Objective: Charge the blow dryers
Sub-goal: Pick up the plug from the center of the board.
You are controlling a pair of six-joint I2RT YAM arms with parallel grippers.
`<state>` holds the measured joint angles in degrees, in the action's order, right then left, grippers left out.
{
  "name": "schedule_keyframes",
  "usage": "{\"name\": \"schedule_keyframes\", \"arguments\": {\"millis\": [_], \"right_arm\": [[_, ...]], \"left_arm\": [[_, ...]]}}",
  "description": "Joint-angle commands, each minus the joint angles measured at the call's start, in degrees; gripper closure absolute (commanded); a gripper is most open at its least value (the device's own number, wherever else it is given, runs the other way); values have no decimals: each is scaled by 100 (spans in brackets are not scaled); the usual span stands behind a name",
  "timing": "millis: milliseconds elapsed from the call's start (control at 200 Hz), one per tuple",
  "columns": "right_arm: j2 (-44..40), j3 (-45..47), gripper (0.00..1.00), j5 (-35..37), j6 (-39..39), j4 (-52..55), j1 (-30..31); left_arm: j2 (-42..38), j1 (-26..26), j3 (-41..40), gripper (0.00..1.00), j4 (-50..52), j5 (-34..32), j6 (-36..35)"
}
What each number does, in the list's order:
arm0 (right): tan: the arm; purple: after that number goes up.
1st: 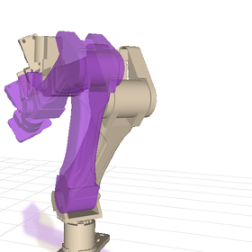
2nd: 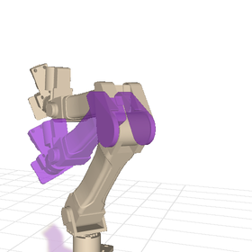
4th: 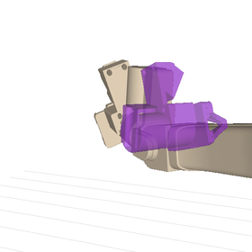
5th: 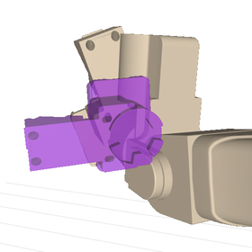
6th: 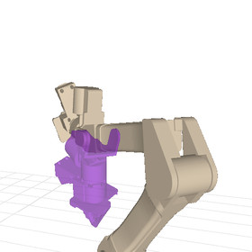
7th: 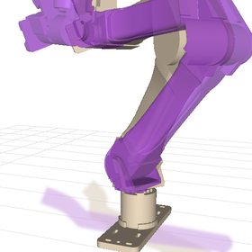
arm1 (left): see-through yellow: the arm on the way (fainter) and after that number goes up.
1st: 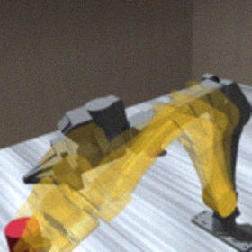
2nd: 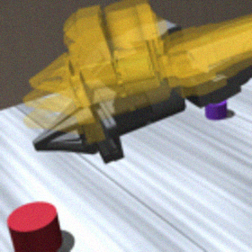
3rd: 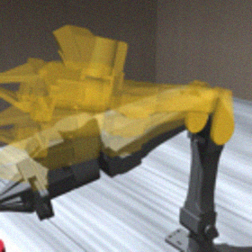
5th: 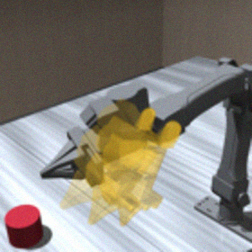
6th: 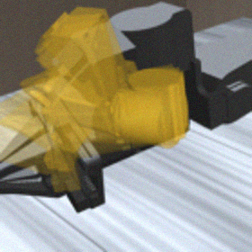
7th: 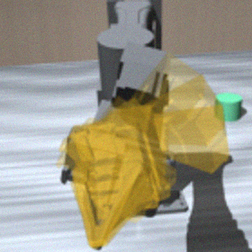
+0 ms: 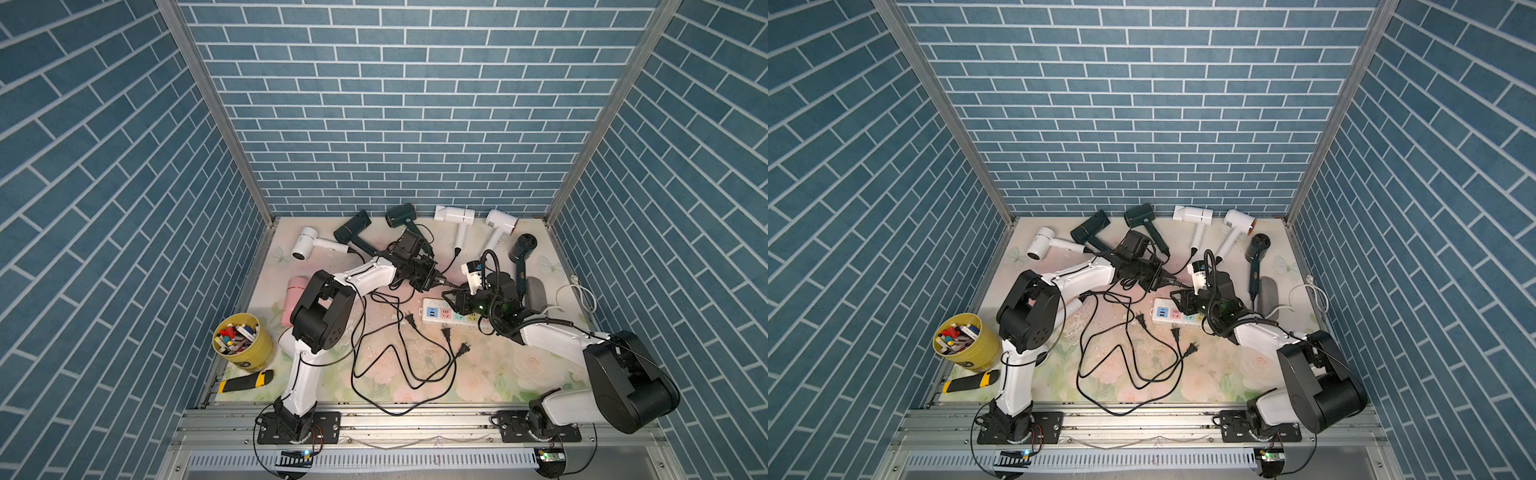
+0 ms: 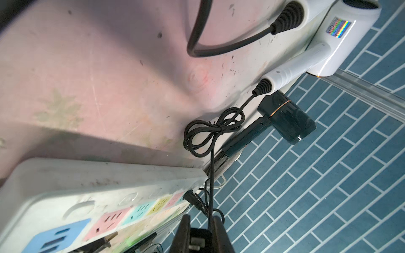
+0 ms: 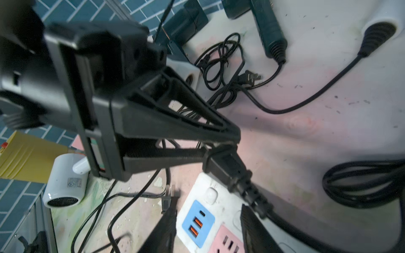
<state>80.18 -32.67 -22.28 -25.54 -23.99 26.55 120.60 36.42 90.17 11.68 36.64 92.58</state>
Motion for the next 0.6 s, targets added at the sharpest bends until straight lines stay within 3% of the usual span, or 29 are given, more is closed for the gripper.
{"name": "schedule_keyframes", "arguments": {"millis": [0,310,595], "right_arm": [[102,76,47,95,-564,-852,-89],[670,456,44,-337,-1726,-2656,-481],[1110,652,54,-490,-2338,-3795,-718]], "left_arm": [[14,42,7,84,-58,262,421],[46,40,-212,85,-566,533,870],[192,23,-311,86,-1005,773,1143]]}}
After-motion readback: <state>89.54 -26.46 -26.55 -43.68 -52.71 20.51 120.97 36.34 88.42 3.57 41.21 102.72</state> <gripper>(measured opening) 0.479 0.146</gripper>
